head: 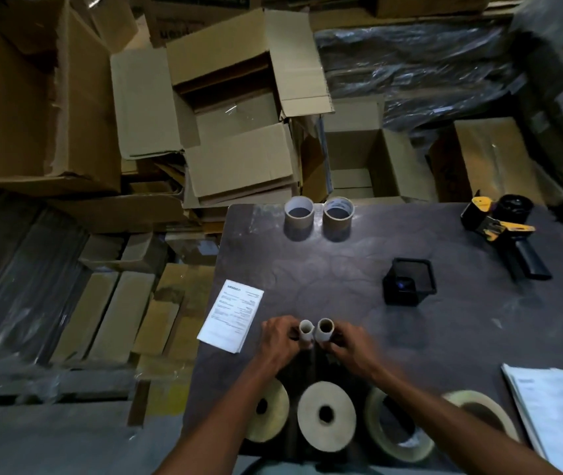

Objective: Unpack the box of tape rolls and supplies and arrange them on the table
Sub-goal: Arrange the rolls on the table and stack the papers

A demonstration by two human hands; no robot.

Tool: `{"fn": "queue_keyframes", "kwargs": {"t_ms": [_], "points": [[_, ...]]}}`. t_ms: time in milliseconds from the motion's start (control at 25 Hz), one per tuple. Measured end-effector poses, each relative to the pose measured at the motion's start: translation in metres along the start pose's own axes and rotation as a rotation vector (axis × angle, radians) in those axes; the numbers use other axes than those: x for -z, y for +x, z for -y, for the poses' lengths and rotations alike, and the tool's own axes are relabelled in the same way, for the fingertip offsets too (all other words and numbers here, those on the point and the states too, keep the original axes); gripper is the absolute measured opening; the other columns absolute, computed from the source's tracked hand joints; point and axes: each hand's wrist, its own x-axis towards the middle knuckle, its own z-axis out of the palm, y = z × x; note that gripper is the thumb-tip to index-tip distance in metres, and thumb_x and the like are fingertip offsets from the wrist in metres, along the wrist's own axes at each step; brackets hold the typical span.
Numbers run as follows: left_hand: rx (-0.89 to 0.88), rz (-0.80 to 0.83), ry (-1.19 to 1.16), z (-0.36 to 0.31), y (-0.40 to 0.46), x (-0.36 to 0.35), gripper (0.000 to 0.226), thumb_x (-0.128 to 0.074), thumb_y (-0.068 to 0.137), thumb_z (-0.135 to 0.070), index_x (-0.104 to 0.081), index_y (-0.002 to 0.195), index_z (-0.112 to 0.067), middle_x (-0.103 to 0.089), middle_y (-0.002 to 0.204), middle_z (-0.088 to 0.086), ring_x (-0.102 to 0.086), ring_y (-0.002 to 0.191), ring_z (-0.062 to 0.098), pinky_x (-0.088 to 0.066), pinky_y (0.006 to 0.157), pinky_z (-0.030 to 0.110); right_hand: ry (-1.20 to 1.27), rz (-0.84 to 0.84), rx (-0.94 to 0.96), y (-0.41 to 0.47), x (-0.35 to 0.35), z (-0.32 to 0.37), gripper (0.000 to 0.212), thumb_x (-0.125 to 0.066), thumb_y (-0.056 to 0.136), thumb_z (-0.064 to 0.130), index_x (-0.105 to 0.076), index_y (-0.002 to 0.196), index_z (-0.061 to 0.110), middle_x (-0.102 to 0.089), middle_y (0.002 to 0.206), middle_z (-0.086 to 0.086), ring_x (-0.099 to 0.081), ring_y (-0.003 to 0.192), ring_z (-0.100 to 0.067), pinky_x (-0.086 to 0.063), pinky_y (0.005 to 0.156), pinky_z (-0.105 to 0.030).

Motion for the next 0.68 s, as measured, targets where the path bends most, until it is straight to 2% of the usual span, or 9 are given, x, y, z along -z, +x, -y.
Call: {"fn": "queue_keyframes", "kwargs": {"t_ms": [80, 200, 280, 360, 480, 600, 680], "points": [[0.017, -0.003, -0.005, 0.001, -0.003, -0.006, 0.046, -0.067, 0.055, -0.056, -0.068, 0.074, -0.014, -0.070, 0.074, 0.007, -0.068, 0.078, 0.025, -0.049, 0.069, 0.036, 0.003, 0.025, 0.016, -0.005, 0.002, -0.003, 0.009, -0.070, 0.084, 0.026, -0.061, 0.084, 0.022, -0.065, 0.070, 0.010, -0.060, 0.064, 0.003, -0.044, 0.057, -0.016], [0.025, 0.034, 0.000, -0.001, -0.009, -0.011, 0.041, -0.074, 0.054, -0.050, -0.071, 0.077, -0.016, -0.071, 0.074, 0.003, -0.068, 0.075, 0.020, -0.048, 0.067, 0.032, -0.017, 0.021, 0.048, -0.010, 0.002, -0.006, 0.008, -0.069, 0.082, 0.024, -0.064, 0.088, 0.023, -0.068, 0.075, 0.010, -0.063, 0.070, -0.004, -0.050, 0.063, -0.027], [0.015, 0.072, 0.018, -0.003, -0.010, -0.011, 0.037, -0.075, 0.053, -0.043, -0.071, 0.081, -0.019, -0.071, 0.076, 0.000, -0.068, 0.078, 0.017, -0.050, 0.069, 0.033, -0.014, 0.018, 0.044, -0.012, 0.004, -0.005, 0.017, -0.070, 0.078, 0.018, -0.067, 0.095, 0.018, -0.069, 0.082, 0.009, -0.063, 0.078, -0.007, -0.048, 0.066, -0.022], [-0.012, 0.075, -0.027, 0.000, -0.013, -0.011, 0.040, -0.067, 0.053, -0.031, -0.073, 0.091, -0.022, -0.070, 0.083, -0.006, -0.068, 0.086, 0.011, -0.054, 0.074, 0.033, 0.025, 0.031, 0.040, -0.013, 0.006, -0.007, 0.032, -0.071, 0.072, 0.012, -0.067, 0.104, 0.014, -0.070, 0.090, 0.007, -0.064, 0.085, -0.006, -0.048, 0.069, -0.016], [-0.022, 0.058, -0.150, 0.017, -0.007, -0.010, 0.066, -0.052, 0.057, -0.002, -0.068, 0.120, -0.014, -0.066, 0.111, 0.003, -0.066, 0.093, 0.008, -0.052, 0.077, 0.011, 0.125, 0.065, -0.007, -0.009, 0.006, -0.019, 0.044, -0.063, 0.063, 0.005, -0.066, 0.107, 0.012, -0.073, 0.094, 0.001, -0.070, 0.085, -0.014, -0.057, 0.072, -0.029], [-0.002, 0.023, -0.196, 0.031, 0.013, -0.006, 0.071, -0.044, 0.063, 0.007, -0.065, 0.125, -0.019, -0.070, 0.112, 0.005, -0.071, 0.097, 0.011, -0.057, 0.087, 0.022, 0.119, -0.021, -0.062, 0.000, 0.008, -0.033, 0.053, -0.051, 0.066, 0.004, -0.064, 0.117, 0.013, -0.070, 0.103, -0.005, -0.069, 0.090, -0.016, -0.058, 0.080, -0.035], [0.011, -0.010, -0.218, 0.022, 0.029, 0.001, 0.063, -0.049, 0.071, 0.011, -0.065, 0.125, -0.016, -0.070, 0.112, 0.004, -0.070, 0.103, 0.017, -0.056, 0.090, 0.023, 0.081, -0.076, -0.104, 0.010, 0.014, -0.030, 0.044, -0.056, 0.078, 0.007, -0.062, 0.121, 0.014, -0.065, 0.111, -0.006, -0.066, 0.097, -0.016, -0.056, 0.086, -0.031]]}}
